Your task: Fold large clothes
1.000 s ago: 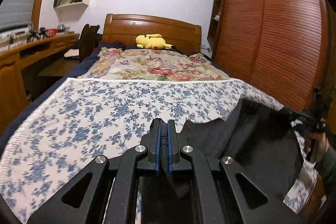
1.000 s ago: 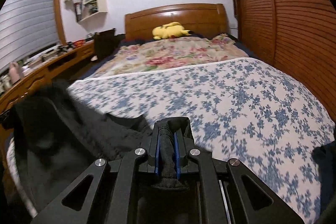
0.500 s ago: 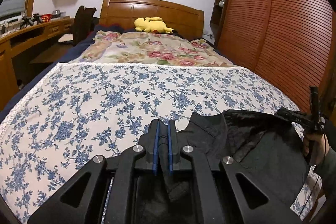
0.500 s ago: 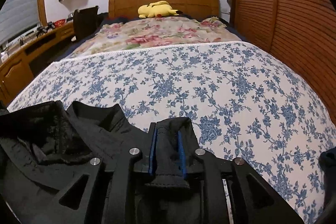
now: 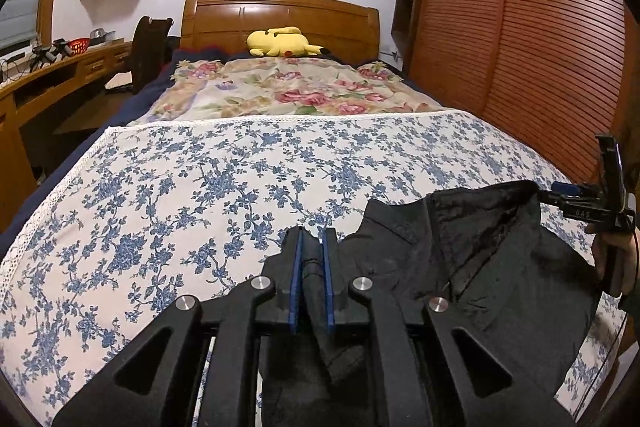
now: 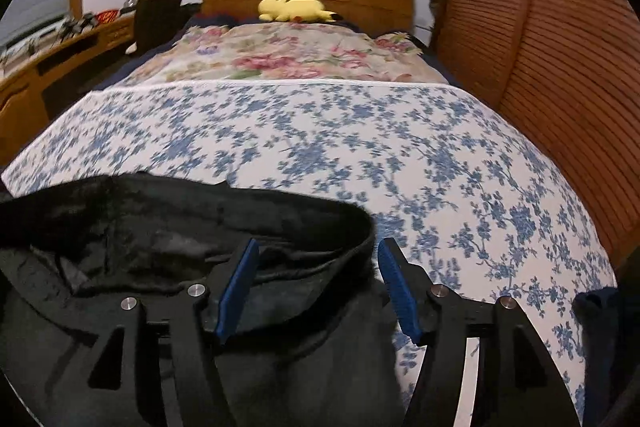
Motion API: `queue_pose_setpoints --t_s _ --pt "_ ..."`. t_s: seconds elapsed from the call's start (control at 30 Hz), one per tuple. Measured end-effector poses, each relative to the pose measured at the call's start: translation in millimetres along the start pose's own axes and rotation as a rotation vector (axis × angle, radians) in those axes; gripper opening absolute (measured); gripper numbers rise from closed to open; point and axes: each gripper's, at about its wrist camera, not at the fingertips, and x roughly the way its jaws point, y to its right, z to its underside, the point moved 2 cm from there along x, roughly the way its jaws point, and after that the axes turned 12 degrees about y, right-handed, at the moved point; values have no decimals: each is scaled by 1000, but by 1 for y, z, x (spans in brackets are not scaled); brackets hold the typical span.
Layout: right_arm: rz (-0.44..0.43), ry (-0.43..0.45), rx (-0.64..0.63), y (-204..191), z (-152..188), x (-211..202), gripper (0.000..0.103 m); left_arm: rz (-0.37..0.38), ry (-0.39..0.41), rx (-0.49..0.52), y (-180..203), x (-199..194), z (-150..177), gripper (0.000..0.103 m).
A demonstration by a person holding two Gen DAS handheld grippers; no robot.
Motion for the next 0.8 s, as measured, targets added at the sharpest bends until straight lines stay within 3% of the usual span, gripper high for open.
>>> queue_pose_setpoints --t_s 0.43,0.53,0.8 --pt "-340 -48 -89 -135 -2 -19 64 -24 49 -1 -24 -27 -9 13" --pt "-402 -68 -155 -168 2 -25 64 -39 55 -4 -33 -32 -11 19" --pt "-435 -59 -258 -213 -7 -29 64 -39 44 -18 -50 -37 -9 27"
